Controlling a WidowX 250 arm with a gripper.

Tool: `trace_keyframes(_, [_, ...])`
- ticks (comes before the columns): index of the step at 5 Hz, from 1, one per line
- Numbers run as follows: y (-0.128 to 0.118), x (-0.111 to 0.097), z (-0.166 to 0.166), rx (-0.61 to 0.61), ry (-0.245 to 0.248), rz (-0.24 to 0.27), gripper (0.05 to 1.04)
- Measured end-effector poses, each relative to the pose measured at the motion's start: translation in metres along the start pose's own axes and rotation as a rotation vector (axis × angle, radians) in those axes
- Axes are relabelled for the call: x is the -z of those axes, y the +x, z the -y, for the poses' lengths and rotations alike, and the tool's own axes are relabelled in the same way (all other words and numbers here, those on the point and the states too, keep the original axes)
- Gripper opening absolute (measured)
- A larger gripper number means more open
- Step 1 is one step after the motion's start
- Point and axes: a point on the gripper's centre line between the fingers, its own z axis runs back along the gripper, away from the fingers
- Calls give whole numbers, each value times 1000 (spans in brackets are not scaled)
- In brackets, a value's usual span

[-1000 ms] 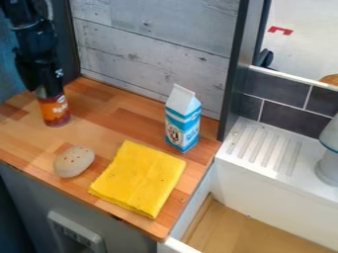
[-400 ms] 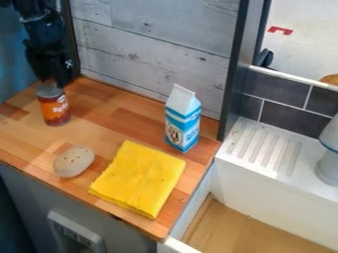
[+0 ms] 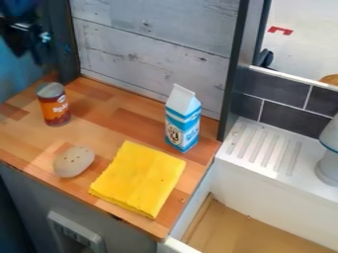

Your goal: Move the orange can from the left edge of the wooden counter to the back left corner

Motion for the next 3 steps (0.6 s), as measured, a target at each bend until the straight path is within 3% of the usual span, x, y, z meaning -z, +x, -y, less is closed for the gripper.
trace_keyframes(1, [-31,-17,14,30,75,-47,1001])
trace_keyframes(2, [-50,-10,28,31,79,-183,1001])
trace_keyframes(3, [-49,-10,28,29,83,-186,1001])
